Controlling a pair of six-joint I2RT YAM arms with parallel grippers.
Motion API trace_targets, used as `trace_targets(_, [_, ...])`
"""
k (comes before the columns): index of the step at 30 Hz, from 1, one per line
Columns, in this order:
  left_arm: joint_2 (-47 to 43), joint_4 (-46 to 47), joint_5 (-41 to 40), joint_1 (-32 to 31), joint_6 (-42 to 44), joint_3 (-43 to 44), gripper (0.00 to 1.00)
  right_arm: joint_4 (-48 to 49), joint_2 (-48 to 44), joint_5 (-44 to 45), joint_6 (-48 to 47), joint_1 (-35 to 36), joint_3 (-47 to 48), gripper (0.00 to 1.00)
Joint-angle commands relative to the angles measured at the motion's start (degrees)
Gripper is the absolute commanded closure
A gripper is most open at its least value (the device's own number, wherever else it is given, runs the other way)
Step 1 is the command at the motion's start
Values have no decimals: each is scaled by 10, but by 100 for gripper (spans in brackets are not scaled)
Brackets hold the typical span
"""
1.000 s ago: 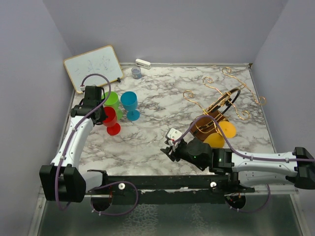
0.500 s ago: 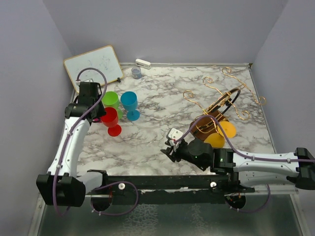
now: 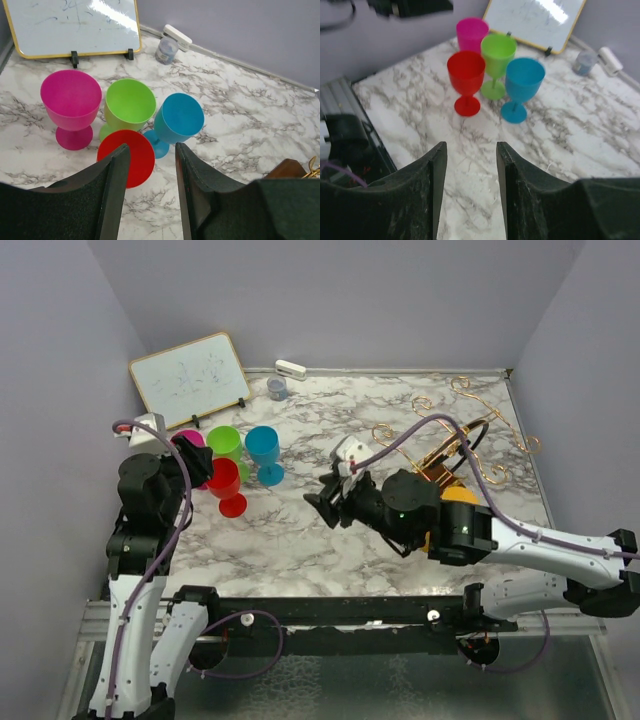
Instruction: Take the wine glass off the wine glass rack
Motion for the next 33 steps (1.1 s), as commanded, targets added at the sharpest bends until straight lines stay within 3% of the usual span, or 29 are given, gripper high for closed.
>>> trace_targets(1, [15,67,34,4,-2,-43,56,-114,13,116,9,3,162,53])
trace_targets(6, [20,95,56,4,1,-78,56,-208,-21,106,97,-7,238,47])
trace_targets(10, [9,120,73,4,-3,-106,56,-252,-32,94,101,-8,267,45])
trace_targets(16, [-14,142,104,4,1,-132,56,-347,116,135,27,-26,443,36])
trace_targets(18, [-22,147,113,4,3,-133,56,-353,155,37,16,-126,510,35])
trace_targets(23, [-35,148,110,4,4,-135,56,-355,213,-306,108,-500,604,36])
trace_targets(26, [-41,149,104,4,7,-135,56,-278,151,-468,229,-669,512,38])
trace_targets(29, [-42,148,103,4,7,-135,56,-204,28,-504,304,-737,369,37])
trace_targets(33, [-46,146,107,4,3,-137,56,-221,-87,-498,337,-761,246,36])
